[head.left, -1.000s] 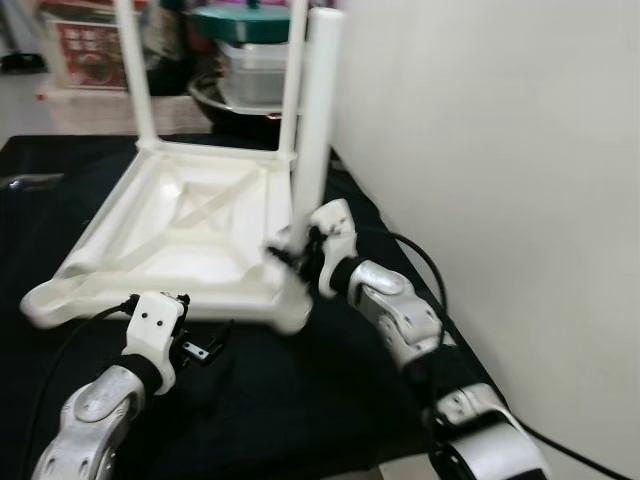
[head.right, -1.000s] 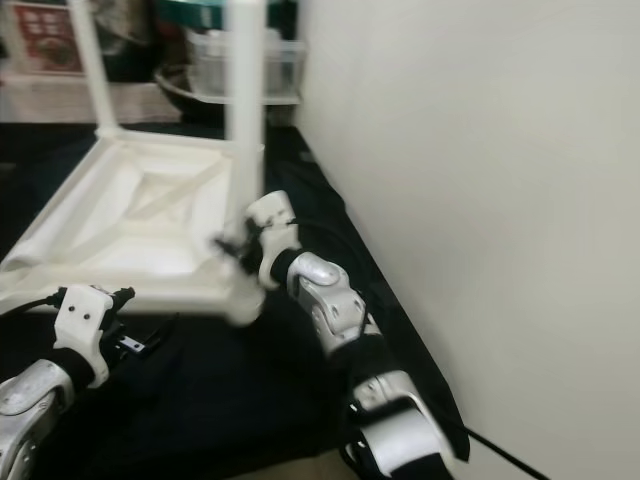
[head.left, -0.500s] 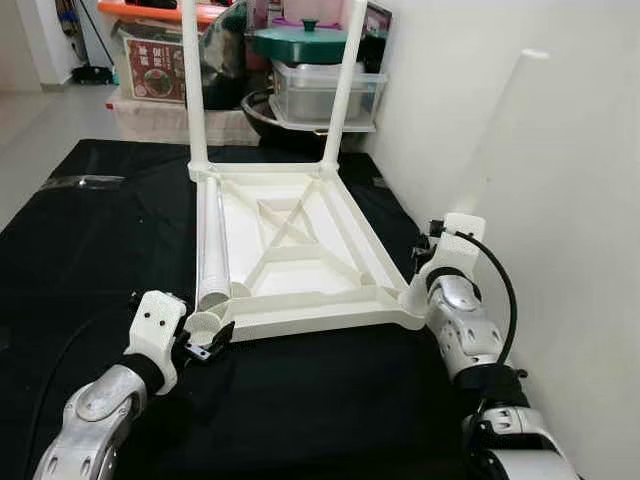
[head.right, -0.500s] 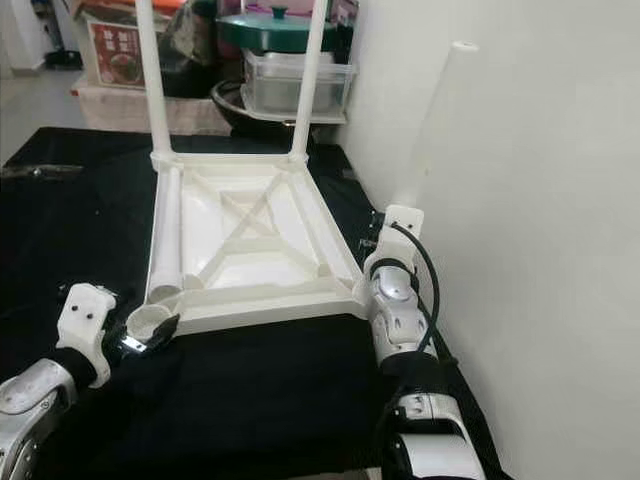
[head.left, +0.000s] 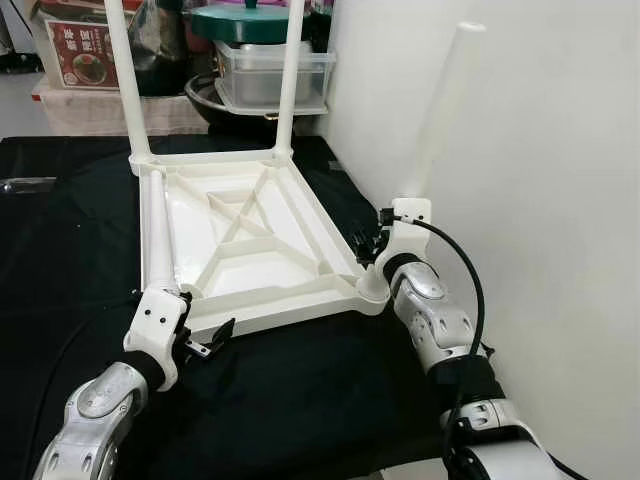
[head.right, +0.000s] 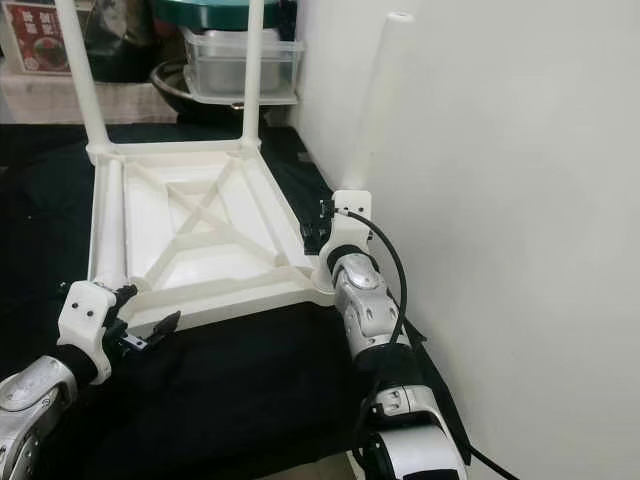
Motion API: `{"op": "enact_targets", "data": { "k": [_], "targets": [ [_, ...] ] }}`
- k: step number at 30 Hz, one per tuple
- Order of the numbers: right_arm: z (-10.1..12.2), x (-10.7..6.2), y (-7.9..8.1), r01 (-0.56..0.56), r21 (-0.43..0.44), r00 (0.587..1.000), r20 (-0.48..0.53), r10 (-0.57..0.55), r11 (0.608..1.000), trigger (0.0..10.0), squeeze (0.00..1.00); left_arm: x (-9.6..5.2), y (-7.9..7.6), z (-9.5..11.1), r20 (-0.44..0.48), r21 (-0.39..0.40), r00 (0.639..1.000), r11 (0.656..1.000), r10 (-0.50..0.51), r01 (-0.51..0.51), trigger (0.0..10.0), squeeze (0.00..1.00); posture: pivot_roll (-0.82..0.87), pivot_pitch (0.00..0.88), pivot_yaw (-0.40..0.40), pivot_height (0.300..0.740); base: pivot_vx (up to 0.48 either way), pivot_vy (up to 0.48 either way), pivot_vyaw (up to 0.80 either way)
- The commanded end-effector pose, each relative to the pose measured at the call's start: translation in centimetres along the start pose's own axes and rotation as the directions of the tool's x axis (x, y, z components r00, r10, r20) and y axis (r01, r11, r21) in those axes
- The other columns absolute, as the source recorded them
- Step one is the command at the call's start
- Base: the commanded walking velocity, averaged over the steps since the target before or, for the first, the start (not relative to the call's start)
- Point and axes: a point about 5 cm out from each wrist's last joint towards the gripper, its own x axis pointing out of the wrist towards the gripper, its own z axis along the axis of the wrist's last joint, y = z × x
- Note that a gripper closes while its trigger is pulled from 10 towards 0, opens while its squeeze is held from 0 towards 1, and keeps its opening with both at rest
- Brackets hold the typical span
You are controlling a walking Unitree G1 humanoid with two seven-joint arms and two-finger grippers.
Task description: Building children table
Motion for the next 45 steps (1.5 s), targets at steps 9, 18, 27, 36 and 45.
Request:
{"op": "enact_targets", "data": {
  "k": [9, 18, 27, 36, 45],
  "targets": [
    [1.8, -4.2, 7.2, -0.827, -0.139, 0.547, 0.025, 0.837, 0.544, 10.0, 0.00, 0.2, 0.1, 0.0, 0.005, -0.002, 1.000, 1.000, 0.003, -0.003, 10.0, 0.00, 0.19, 0.000, -0.149, 0.740, 0.000, 0.000, 0.00],
    [-3.0, -4.3, 8.3, -0.775, -0.063, 0.631, -0.107, 0.768, 0.629, 0.0, 0.00, -0.5, 0.1, -0.2, -0.004, -0.003, 1.000, 1.000, 0.007, -0.007, 10.0, 0.00, 0.20, 0.000, -0.147, 0.740, 0.000, 0.000, 0.00],
    [-5.8, -1.9, 1.9, -0.133, -0.028, 0.958, -0.261, 0.121, 0.991, 0.0, 0.00, 0.0, -0.2, -0.3, -0.004, -0.007, 1.000, 1.000, -0.010, 0.010, 10.0, 0.00, 0.16, 0.000, -0.131, 0.740, 0.000, 0.000, 0.00],
    [-7.8, -5.0, -6.3, 0.580, -0.086, 0.750, -0.331, -0.572, 0.810, 2.7, 0.00, 0.1, -0.3, -0.5, -0.007, -0.009, 1.000, 1.000, -0.016, 0.015, 10.0, 0.00, 0.15, 0.000, -0.125, 0.740, 0.000, 0.000, 0.00],
    [-6.8, -3.7, -4.1, 0.515, -0.044, 0.811, -0.300, -0.503, 0.856, 10.0, 0.00, 0.2, -0.4, -0.4, -0.004, -0.011, 1.000, 1.000, -0.018, 0.018, 10.0, 0.00, 0.16, 0.000, -0.128, 0.740, 0.000, 0.000, 0.00]
  ]
}}
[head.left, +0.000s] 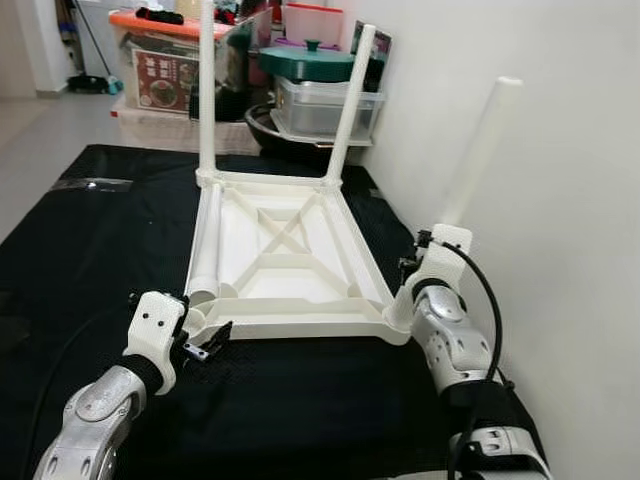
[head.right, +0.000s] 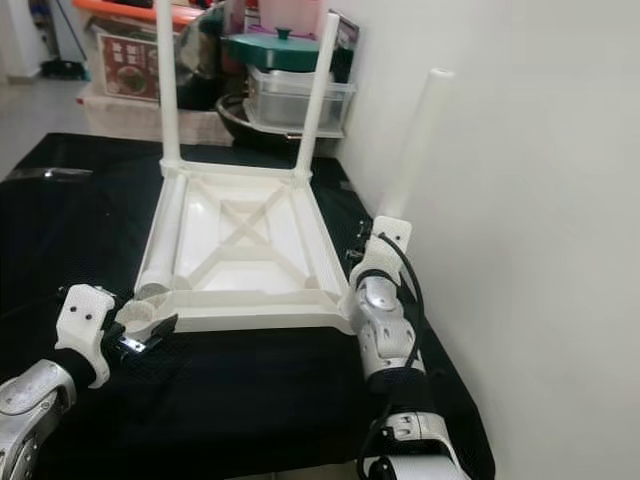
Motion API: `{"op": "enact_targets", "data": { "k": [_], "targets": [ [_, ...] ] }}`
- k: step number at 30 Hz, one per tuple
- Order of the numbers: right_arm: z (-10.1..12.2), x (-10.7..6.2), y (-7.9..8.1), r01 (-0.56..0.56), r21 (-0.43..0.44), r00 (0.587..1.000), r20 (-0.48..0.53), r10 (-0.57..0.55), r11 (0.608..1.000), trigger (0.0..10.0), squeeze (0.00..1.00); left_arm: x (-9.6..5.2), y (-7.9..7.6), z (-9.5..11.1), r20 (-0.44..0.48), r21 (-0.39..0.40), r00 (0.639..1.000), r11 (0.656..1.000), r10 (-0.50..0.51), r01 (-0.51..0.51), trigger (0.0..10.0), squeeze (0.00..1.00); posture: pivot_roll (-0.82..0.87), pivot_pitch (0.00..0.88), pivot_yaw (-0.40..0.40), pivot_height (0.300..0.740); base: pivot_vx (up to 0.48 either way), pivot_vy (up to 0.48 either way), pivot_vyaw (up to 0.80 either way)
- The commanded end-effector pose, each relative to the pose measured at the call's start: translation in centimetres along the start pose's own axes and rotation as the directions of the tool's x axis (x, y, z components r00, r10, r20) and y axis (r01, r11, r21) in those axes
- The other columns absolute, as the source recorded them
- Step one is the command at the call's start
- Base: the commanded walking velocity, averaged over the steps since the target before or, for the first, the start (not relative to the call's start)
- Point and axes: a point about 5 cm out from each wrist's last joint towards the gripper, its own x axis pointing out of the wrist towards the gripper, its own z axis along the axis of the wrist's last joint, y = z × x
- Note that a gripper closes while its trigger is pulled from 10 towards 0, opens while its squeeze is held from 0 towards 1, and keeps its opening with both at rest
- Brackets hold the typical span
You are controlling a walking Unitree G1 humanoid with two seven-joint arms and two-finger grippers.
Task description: Building children table
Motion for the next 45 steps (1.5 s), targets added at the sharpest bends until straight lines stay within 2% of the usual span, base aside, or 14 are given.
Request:
{"op": "enact_targets", "data": {
  "k": [1, 8, 12, 16, 23, 28, 31, 32, 33, 34, 36, 38, 41, 45],
  "targets": [
    [-2.8, -0.2, -0.4, 0.011, -0.031, 0.993, -0.117, -0.015, 0.999, 10.0, 1.00, 0.2, -0.3, -0.2, 0.001, -0.009, 1.000, 1.000, -0.014, 0.014, 10.0, 0.00, 0.16, 0.000, -0.134, 0.740, 0.000, 0.000, 0.00],
    [-1.3, -0.8, 1.2, -0.084, 0.005, 0.996, -0.030, 0.084, 0.996, 10.0, 1.00, 0.0, -0.3, -0.3, -0.002, -0.010, 1.000, 1.000, -0.009, 0.009, 10.0, 0.00, 0.16, 0.000, -0.134, 0.740, 0.000, 0.000, 0.00],
    [-0.2, -2.6, 2.9, -0.263, -0.034, 0.965, 0.015, 0.263, 0.964, 10.0, 1.00, -0.2, -0.4, -0.4, -0.005, -0.014, 1.000, 1.000, -0.005, 0.004, 10.0, 0.00, 0.14, 0.000, -0.132, 0.740, 0.000, 0.000, 0.00],
    [-0.4, -3.3, 2.2, -0.302, -0.070, 0.953, -0.017, 0.301, 0.951, 10.0, 1.00, -0.3, -0.4, -0.5, -0.009, -0.016, 1.000, 1.000, -0.002, 0.002, 10.0, 0.00, 0.13, 0.000, -0.127, 0.740, 0.000, 0.000, 0.00],
    [-2.5, -4.6, -1.9, -0.314, -0.113, 0.944, -0.139, 0.298, 0.943, 10.0, 1.00, -0.6, -0.8, -1.1, -0.029, -0.010, 1.000, 1.000, 0.001, -0.001, 10.0, 0.00, 0.11, 0.000, -0.125, 0.740, 0.000, 0.000, 0.00],
    [-3.1, -5.7, -2.8, -0.342, -0.042, 0.927, -0.182, 0.329, 0.939, 10.0, 1.00, -0.5, -1.0, -1.4, -0.043, 0.005, 0.999, 1.000, 0.026, -0.026, 10.0, 0.00, 0.09, 0.000, -0.125, 0.740, 0.000, 0.000, 0.00],
    [-3.8, -6.0, -3.1, -0.351, -0.113, 0.907, -0.288, 0.308, 0.929, 10.0, 0.98, -0.5, -1.2, -1.7, -0.052, 0.005, 0.998, 0.999, 0.042, -0.041, 10.0, 0.00, 0.08, 0.000, -0.121, 0.740, 0.000, 0.000, 0.00],
    [-4.2, -6.2, -3.1, -0.374, -0.111, 0.885, -0.341, 0.318, 0.921, 10.0, 0.15, -0.5, -1.2, -1.7, -0.051, 0.001, 0.997, 0.999, 0.051, -0.051, 10.0, 0.00, 0.09, 0.000, -0.126, 0.740, 0.000, 0.000, 0.00],
    [-4.2, -6.2, -3.1, -0.374, -0.111, 0.885, -0.341, 0.318, 0.921, 10.0, 0.15, -0.5, -1.2, -1.7, -0.051, 0.001, 0.997, 0.999, 0.051, -0.051, 10.0, 0.00, 0.09, 0.000, -0.126, 0.740, 0.000, 0.000, 0.00],
    [-4.1, -6.3, -2.9, -0.392, -0.125, 0.867, -0.380, 0.321, 0.911, 10.0, 0.00, -0.5, -1.2, -1.6, -0.047, -0.005, 0.997, 0.998, 0.063, -0.063, 10.0, 0.00, 0.09, 0.000, -0.133, 0.740, 0.000, 0.000, 0.00],
    [-3.4, -6.7, -2.1, -0.455, -0.063, 0.828, -0.396, 0.396, 0.888, 10.0, 0.00, -0.6, -1.2, -1.5, -0.042, -0.016, 0.995, 0.996, 0.088, -0.088, 10.0, 0.00, 0.10, 0.000, -0.142, 0.740, 0.000, 0.000, 0.00],
    [-3.4, -6.7, -2.1, -0.455, -0.063, 0.828, -0.396, 0.396, 0.888, 10.0, 0.00, -0.6, -1.2, -1.5, -0.042, -0.016, 0.995, 0.996, 0.088, -0.088, 10.0, 0.00, 0.10, 0.000, -0.142, 0.740, 0.000, 0.000, 0.00],
    [-2.7, -7.0, -0.5, -0.588, -0.031, 0.748, -0.401, 0.529, 0.808, 10.0, 0.00, -1.0, -0.8, -1.8, -0.049, -0.028, 0.991, 0.991, 0.127, -0.129, 10.0, 0.00, 0.10, 0.000, -0.142, 0.740, 0.000, 0.000, 0.00],
    [-1.8, -7.7, 0.6, -0.663, -0.130, 0.725, -0.354, 0.590, 0.737, 10.0, 0.00, -1.2, -0.5, -2.2, -0.062, -0.037, 0.984, 0.984, 0.170, -0.172, 10.0, 0.00, 0.10, 0.000, -0.134, 0.740, 0.000, 0.000, 0.00]
  ]
}}
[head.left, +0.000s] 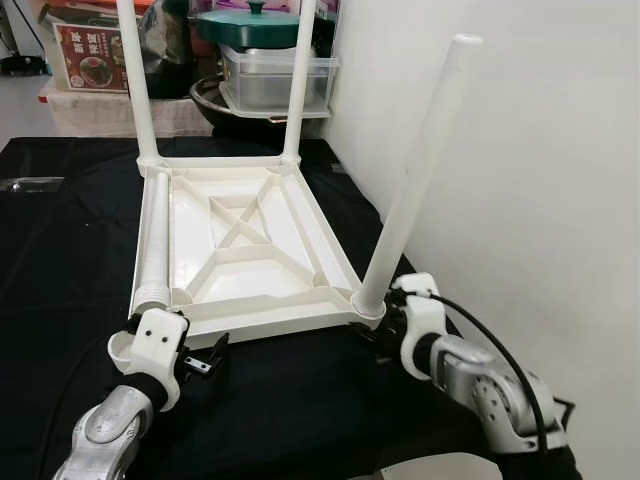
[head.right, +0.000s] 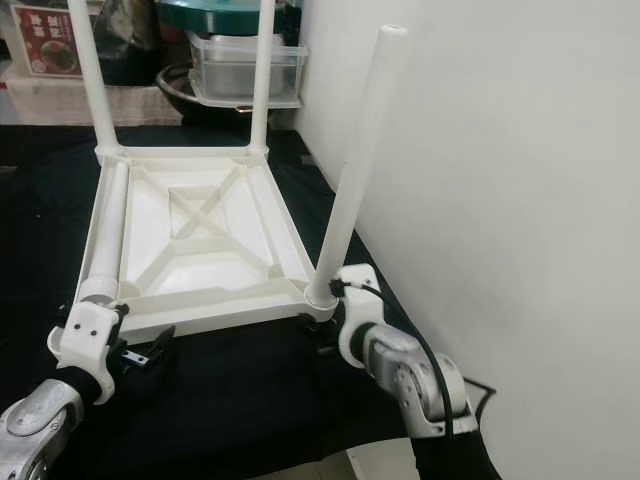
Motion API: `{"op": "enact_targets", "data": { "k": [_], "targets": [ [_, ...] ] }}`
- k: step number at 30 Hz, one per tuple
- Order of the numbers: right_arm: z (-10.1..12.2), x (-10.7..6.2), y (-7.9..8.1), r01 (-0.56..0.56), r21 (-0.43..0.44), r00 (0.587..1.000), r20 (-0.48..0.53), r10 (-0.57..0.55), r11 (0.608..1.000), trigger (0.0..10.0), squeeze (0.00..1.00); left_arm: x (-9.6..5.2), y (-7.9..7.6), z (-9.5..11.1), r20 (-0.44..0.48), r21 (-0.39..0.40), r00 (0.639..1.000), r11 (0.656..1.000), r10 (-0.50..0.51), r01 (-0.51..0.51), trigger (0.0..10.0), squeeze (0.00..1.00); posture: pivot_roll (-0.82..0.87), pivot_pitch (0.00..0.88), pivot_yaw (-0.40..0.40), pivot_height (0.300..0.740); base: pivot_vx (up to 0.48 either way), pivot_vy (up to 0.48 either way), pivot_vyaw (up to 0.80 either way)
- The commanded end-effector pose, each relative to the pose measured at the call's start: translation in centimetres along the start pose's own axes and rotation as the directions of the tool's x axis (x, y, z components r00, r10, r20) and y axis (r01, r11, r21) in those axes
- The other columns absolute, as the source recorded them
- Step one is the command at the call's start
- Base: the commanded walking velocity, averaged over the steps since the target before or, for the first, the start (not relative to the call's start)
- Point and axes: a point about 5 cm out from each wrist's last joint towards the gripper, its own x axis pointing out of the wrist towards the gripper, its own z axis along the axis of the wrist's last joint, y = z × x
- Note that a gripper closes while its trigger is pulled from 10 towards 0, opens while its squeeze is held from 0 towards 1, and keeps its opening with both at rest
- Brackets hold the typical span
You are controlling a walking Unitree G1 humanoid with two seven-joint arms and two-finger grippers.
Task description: Building children table
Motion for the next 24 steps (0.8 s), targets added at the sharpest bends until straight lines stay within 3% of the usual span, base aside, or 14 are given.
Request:
{"op": "enact_targets", "data": {
  "k": [1, 2, 4, 8, 11, 14, 15, 16, 17, 19, 24],
  "targets": [
    [0.2, -0.2, 0.3, -0.013, -0.036, 1.000, 0.017, 0.013, 0.999, 10.0, 0.00, -0.1, -0.1, -0.4, -0.015, -0.015, 1.000, 1.000, 0.012, -0.012, 10.0, 0.00, 0.10, 0.000, -0.134, 0.740, 0.000, 0.000, 0.00],
    [1.2, -0.7, 1.1, -0.052, -0.103, 0.992, 0.110, 0.063, 0.993, 10.0, 0.00, 0.1, -0.2, -0.2, -0.005, -0.013, 1.000, 1.000, 0.005, -0.005, 10.0, 0.00, 0.10, 0.000, -0.130, 0.740, 0.000, 0.000, 0.00],
    [2.2, -1.4, 2.5, -0.154, -0.136, 0.966, 0.187, 0.178, 0.979, 10.0, 0.00, 0.2, -0.2, 0.0, 0.002, -0.010, 1.000, 1.000, 0.002, -0.002, 10.0, 0.00, 0.10, 0.000, -0.127, 0.740, 0.000, 0.000, 0.00],
    [3.1, -2.1, 4.5, -0.368, -0.056, 0.902, 0.220, 0.371, 0.928, 10.0, 0.00, 0.4, 0.1, 0.1, 0.004, -0.005, 1.000, 1.000, 0.009, -0.009, 10.0, 0.00, 0.11, 0.000, -0.124, 0.740, 0.000, 0.000, 0.00],
    [3.6, -2.2, 4.9, -0.406, -0.055, 0.881, 0.243, 0.407, 0.912, 10.0, 0.00, 0.5, 0.2, 0.1, 0.006, -0.005, 1.000, 1.000, 0.013, -0.013, 10.0, 0.00, 0.11, 0.000, -0.119, 0.740, 0.000, 0.000, 0.00],
    [3.8, -2.2, 5.0, -0.409, -0.063, 0.875, 0.255, 0.411, 0.910, 10.0, 0.00, 0.5, 0.2, 0.1, 0.006, -0.005, 1.000, 1.000, 0.014, -0.014, 10.0, 0.00, 0.11, 0.000, -0.119, 0.740, 0.000, 0.000, 0.00],
    [4.5, -1.5, 4.6, -0.344, -0.081, 0.888, 0.295, 0.352, 0.935, 10.0, 0.00, 0.6, 0.1, 0.3, 0.011, -0.011, 1.000, 1.000, 0.014, -0.014, 10.0, 0.00, 0.12, 0.000, -0.114, 0.740, 0.000, 0.000, 0.00],
    [4.5, -1.5, 4.6, -0.344, -0.081, 0.888, 0.295, 0.352, 0.935, 10.0, 0.00, 0.6, 0.1, 0.3, 0.011, -0.011, 1.000, 1.000, 0.014, -0.014, 10.0, 0.00, 0.12, 0.000, -0.114, 0.740, 0.000, 0.000, 0.00],
    [5.6, 0.1, 3.6, -0.157, -0.144, 0.909, 0.366, 0.199, 0.977, 10.0, 0.00, 0.9, -0.3, 0.6, 0.026, -0.034, 0.999, 0.999, 0.023, -0.022, 10.0, 0.00, 0.14, 0.000, -0.117, 0.740, 0.000, 0.000, 0.00],
    [6.1, 0.9, 3.4, -0.065, -0.164, 0.907, 0.403, 0.127, 0.984, 10.0, 0.00, 0.9, -0.5, 0.9, 0.040, -0.053, 0.998, 0.998, 0.038, -0.036, 10.0, 0.00, 0.15, 0.000, -0.120, 0.740, 0.000, 0.000, 0.00],
    [6.6, 1.6, 4.2, -0.106, -0.167, 0.875, 0.452, 0.172, 0.980, 10.0, 0.00, 0.5, -0.4, 1.3, 0.059, -0.102, 0.995, 0.992, 0.079, -0.073, 10.0, 0.00, 0.17, 0.000, -0.124, 0.740, 0.000, 0.000, 0.00]
  ]
}}
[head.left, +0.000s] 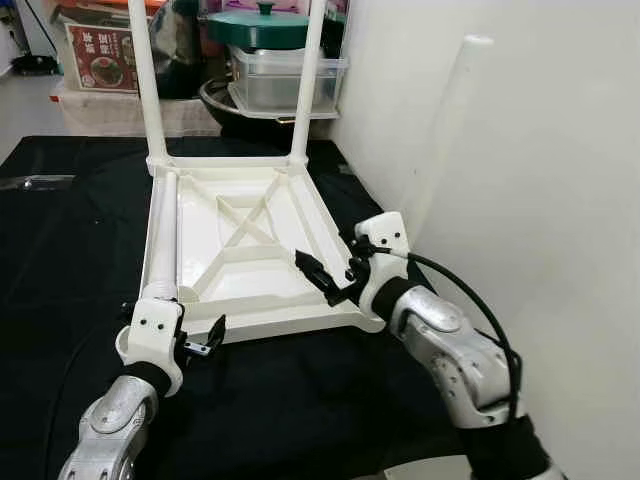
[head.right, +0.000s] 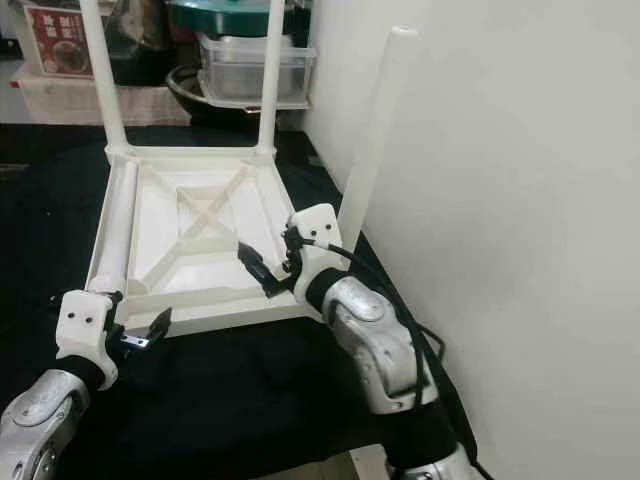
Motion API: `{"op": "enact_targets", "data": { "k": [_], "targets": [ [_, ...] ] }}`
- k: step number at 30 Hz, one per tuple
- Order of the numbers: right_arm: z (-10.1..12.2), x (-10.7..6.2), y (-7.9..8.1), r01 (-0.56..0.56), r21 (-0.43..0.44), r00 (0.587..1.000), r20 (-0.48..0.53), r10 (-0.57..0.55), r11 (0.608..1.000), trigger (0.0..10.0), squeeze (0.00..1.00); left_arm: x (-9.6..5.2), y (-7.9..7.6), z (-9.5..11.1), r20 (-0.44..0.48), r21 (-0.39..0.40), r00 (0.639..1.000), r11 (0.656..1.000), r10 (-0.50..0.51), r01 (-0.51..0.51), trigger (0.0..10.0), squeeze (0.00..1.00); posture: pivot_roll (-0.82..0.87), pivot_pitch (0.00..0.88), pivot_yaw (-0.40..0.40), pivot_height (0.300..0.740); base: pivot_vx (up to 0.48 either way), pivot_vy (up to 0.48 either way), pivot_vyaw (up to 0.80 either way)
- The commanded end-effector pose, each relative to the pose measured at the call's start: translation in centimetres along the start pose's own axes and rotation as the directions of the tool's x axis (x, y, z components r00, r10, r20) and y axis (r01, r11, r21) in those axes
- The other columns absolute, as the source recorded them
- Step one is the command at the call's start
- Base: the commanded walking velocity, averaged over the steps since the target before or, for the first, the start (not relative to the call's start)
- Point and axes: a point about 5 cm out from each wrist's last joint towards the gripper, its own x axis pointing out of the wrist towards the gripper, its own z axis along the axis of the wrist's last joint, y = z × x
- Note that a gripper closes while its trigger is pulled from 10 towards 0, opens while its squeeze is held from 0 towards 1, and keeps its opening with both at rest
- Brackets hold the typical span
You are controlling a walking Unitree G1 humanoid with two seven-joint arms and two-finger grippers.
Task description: Building children table
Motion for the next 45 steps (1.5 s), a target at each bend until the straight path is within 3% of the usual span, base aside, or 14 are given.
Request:
{"op": "enact_targets", "data": {
  "k": [1, 5, 7, 9, 11, 18, 22, 31, 34, 36, 38, 45],
  "targets": [
    [0.0, 0.2, -0.1, 0.000, -0.006, 1.000, 0.015, 0.000, 1.000, 10.0, 0.00, -0.2, 0.2, 0.0, -0.004, -0.029, 1.000, 0.999, 0.025, -0.026, 10.0, 0.00, 0.17, 0.000, -0.124, 0.740, 0.000, 0.000, 0.00],
    [-0.1, 0.6, 0.2, -0.006, 0.014, 1.000, 0.021, 0.005, 1.000, 10.0, 0.00, -0.3, 0.9, 0.1, 0.003, -0.041, 0.998, 0.997, 0.069, -0.069, 10.0, 0.00, 0.17, 0.000, -0.121, 0.740, 0.000, 0.000, 0.00],
    [-0.1, 1.0, 0.6, 0.005, 0.058, 0.997, 0.081, -0.010, 0.998, 10.0, 0.00, 0.2, 2.1, 0.7, 0.027, -0.062, 0.986, 0.985, 0.165, -0.163, 10.0, 0.00, 0.17, 0.000, -0.108, 0.740, 0.000, 0.144, 0.00],
    [-0.1, 1.1, 0.7, 0.010, 0.041, 0.996, 0.089, -0.014, 0.999, 10.0, 0.00, 0.3, 2.2, 0.8, 0.035, -0.061, 0.984, 0.983, 0.176, -0.173, 10.0, 0.00, 0.17, 0.000, -0.110, 0.740, 0.000, 0.291, 0.00],
    [-0.1, 1.2, 0.8, 0.014, -0.005, 0.996, 0.087, -0.013, 1.000, 10.0, 0.00, 0.3, 2.1, 1.1, 0.045, -0.053, 0.984, 0.984, 0.170, -0.167, 10.0, 0.00, 0.18, 0.000, -0.114, 0.740, 0.000, 0.324, 0.40],
    [0.1, 2.0, 1.0, 0.006, 0.012, 0.995, 0.104, -0.007, 1.000, 10.0, 0.00, 0.0, 2.0, 1.1, 0.048, -0.040, 0.983, 0.984, 0.176, -0.174, 10.0, 0.00, 0.16, 0.000, -0.115, 0.740, 0.000, 0.251, 0.80],
    [0.1, 2.0, 0.8, 0.013, 0.018, 0.994, 0.106, -0.015, 1.000, 10.0, 0.00, 0.2, 1.6, 1.3, 0.056, -0.066, 0.983, 0.983, 0.176, -0.173, 10.0, 0.00, 0.16, 0.000, -0.111, 0.740, 0.000, 0.000, 0.80],
    [-0.3, 1.9, 0.2, 0.043, 0.025, 0.994, 0.102, -0.045, 0.999, 10.0, 0.00, 0.2, 1.1, 1.4, 0.063, -0.045, 0.984, 0.985, 0.170, -0.167, 10.0, 0.00, 0.16, 0.000, -0.125, 0.740, 0.000, 0.000, 0.42],
    [-0.6, 2.1, -0.2, 0.084, -0.049, 0.994, 0.071, -0.081, 0.995, 10.0, 0.00, 0.0, 1.5, 1.1, 0.052, -0.044, 0.978, 0.979, 0.200, -0.197, 10.0, 0.00, 0.15, 0.000, -0.122, 0.740, 0.000, 0.000, 0.00],
    [-0.6, 2.1, -0.2, 0.084, -0.049, 0.994, 0.071, -0.081, 0.995, 10.0, 0.00, 0.0, 1.5, 1.1, 0.052, -0.044, 0.978, 0.979, 0.200, -0.197, 10.0, 0.00, 0.15, 0.000, -0.122, 0.740, 0.000, 0.000, 0.00],
    [-0.8, 2.2, -0.6, 0.123, -0.118, 0.992, 0.057, -0.116, 0.985, 10.0, 0.00, 0.0, 1.3, 1.0, 0.052, -0.080, 0.981, 0.980, 0.185, -0.180, 10.0, 0.00, 0.15, 0.000, -0.118, 0.740, 0.000, 0.000, 0.00],
    [-1.3, 2.2, -1.1, 0.148, -0.170, 0.989, 0.036, -0.144, 0.974, 10.0, 0.00, -0.1, 0.7, 1.5, 0.080, -0.114, 0.986, 0.984, 0.147, -0.138, 10.0, 0.00, 0.16, 0.000, -0.125, 0.740, 0.161, 0.000, 0.00]
  ]
}}
